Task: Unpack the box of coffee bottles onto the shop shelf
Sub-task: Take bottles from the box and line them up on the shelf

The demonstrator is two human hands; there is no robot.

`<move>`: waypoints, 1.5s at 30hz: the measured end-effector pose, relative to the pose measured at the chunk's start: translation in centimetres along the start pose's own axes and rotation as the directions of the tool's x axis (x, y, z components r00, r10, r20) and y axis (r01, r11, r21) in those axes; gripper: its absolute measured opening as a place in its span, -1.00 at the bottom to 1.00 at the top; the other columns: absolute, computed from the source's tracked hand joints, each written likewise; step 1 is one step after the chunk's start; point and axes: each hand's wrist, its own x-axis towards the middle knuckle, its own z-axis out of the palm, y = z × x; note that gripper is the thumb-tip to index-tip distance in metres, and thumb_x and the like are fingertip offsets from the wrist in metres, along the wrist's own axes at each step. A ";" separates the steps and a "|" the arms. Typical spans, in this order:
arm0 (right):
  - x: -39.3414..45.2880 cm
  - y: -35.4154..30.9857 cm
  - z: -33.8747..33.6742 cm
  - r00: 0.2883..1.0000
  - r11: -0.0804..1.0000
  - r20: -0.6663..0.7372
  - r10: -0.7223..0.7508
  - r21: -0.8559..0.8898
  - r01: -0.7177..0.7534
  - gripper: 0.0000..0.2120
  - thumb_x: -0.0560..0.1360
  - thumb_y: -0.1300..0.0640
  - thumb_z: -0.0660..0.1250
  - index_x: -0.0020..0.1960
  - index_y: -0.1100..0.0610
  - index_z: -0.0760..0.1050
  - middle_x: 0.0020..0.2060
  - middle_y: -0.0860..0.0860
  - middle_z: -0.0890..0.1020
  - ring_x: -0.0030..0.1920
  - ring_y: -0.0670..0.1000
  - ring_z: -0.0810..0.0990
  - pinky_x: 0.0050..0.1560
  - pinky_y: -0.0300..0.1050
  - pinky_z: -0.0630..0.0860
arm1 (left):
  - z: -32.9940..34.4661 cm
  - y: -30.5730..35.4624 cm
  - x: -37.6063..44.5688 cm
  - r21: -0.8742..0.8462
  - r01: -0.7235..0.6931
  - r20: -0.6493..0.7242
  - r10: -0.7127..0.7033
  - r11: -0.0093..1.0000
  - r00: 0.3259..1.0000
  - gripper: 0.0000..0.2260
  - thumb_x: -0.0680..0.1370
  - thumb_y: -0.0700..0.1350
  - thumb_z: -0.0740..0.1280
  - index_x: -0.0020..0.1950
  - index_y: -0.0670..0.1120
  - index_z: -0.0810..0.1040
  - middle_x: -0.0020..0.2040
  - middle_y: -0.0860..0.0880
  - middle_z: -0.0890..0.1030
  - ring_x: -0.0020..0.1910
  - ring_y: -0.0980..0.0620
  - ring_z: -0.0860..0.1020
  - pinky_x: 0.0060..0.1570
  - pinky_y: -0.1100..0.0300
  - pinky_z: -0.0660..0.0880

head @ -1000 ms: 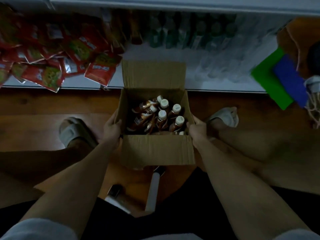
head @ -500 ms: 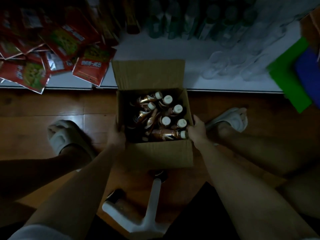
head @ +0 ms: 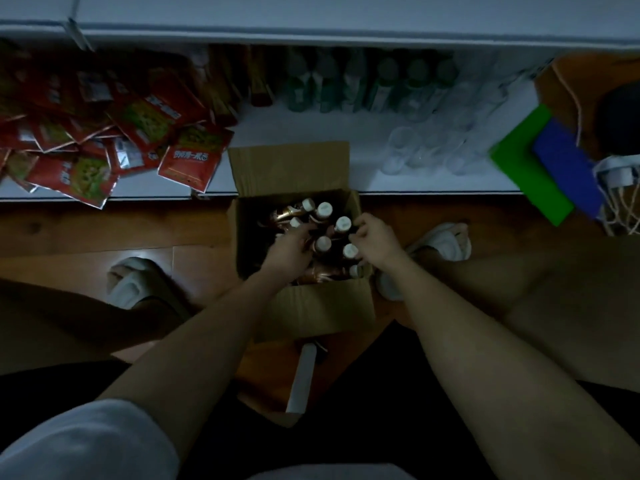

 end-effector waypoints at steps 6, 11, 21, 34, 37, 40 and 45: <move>1.1 2.2 3.2 0.999 0.998 0.011 0.047 -0.034 -0.046 -0.52 0.46 0.23 0.35 0.35 0.05 0.39 0.27 0.15 0.53 0.25 0.24 0.53 0.17 0.18 0.55 | 4.2 -1.4 1.9 -0.077 0.088 -0.039 -0.092 0.993 0.995 -0.53 0.48 -0.16 0.37 0.39 -0.01 0.41 0.33 -0.03 0.52 0.32 -0.06 0.46 0.24 0.10 0.37; 2.5 2.7 5.2 0.998 0.998 0.047 0.035 -0.060 -0.032 -0.39 0.45 0.30 0.34 0.45 0.04 0.30 0.33 0.18 0.48 0.33 0.22 0.46 0.33 0.10 0.44 | 5.2 -1.9 4.1 -0.043 0.140 0.028 -0.139 0.989 0.990 -0.54 0.44 -0.13 0.41 0.34 0.02 0.47 0.34 -0.09 0.50 0.30 -0.11 0.48 0.22 0.11 0.39; 2.3 2.7 6.5 0.982 0.996 -0.177 0.066 -0.047 -0.076 -0.58 0.48 0.38 0.24 0.30 0.10 0.40 0.24 0.19 0.54 0.26 0.22 0.50 0.25 0.07 0.47 | 4.7 -2.2 4.5 -0.074 0.103 -0.013 -0.104 0.992 0.994 -0.67 0.47 -0.23 0.38 0.22 -0.02 0.55 0.19 -0.06 0.61 0.17 -0.05 0.55 0.09 0.12 0.48; -3.4 -2.4 -1.1 0.967 0.889 -0.246 0.061 0.453 0.059 -0.53 0.23 0.33 0.56 0.10 0.17 0.55 -0.01 0.06 0.67 0.03 0.06 0.65 0.07 -0.02 0.62 | -5.9 2.8 0.3 -0.255 -0.087 -0.140 0.052 0.963 0.989 -0.74 0.52 -0.07 0.41 0.17 -0.08 0.49 -0.01 0.08 0.57 -0.02 0.14 0.55 -0.18 0.42 0.40; -4.2 -4.3 -2.9 0.973 0.820 -0.229 -0.023 0.552 0.149 -0.60 0.33 0.37 0.51 0.13 0.21 0.53 -0.02 0.04 0.66 -0.05 -0.06 0.64 -0.01 -0.23 0.61 | -8.4 4.2 -0.1 -0.318 -0.123 -0.157 0.076 0.940 0.985 -0.82 0.53 -0.09 0.40 0.10 -0.05 0.50 -0.05 0.10 0.58 -0.05 0.20 0.56 -0.17 0.42 0.44; -5.8 -6.5 -4.8 0.960 0.787 -0.248 -0.129 0.564 0.251 -0.64 0.39 0.31 0.49 0.16 0.16 0.56 -0.03 -0.02 0.66 -0.05 -0.14 0.62 -0.05 -0.39 0.53 | -10.8 5.4 -1.5 -0.391 -0.204 -0.166 0.149 0.897 0.975 -0.80 0.56 -0.08 0.36 0.16 -0.06 0.51 0.02 0.07 0.61 0.03 0.20 0.58 -0.05 0.35 0.51; -7.7 -11.3 -8.3 0.931 0.691 -0.260 -0.256 0.625 0.365 -0.73 0.46 0.21 0.45 0.12 -0.01 0.60 0.02 -0.12 0.66 0.04 -0.18 0.60 0.00 -0.30 0.52 | -15.2 8.1 -2.8 -0.475 -0.251 -0.155 0.201 0.843 0.967 -0.76 0.60 -0.06 0.29 0.27 0.00 0.50 -0.06 0.12 0.57 -0.20 0.27 0.55 -0.34 0.43 0.46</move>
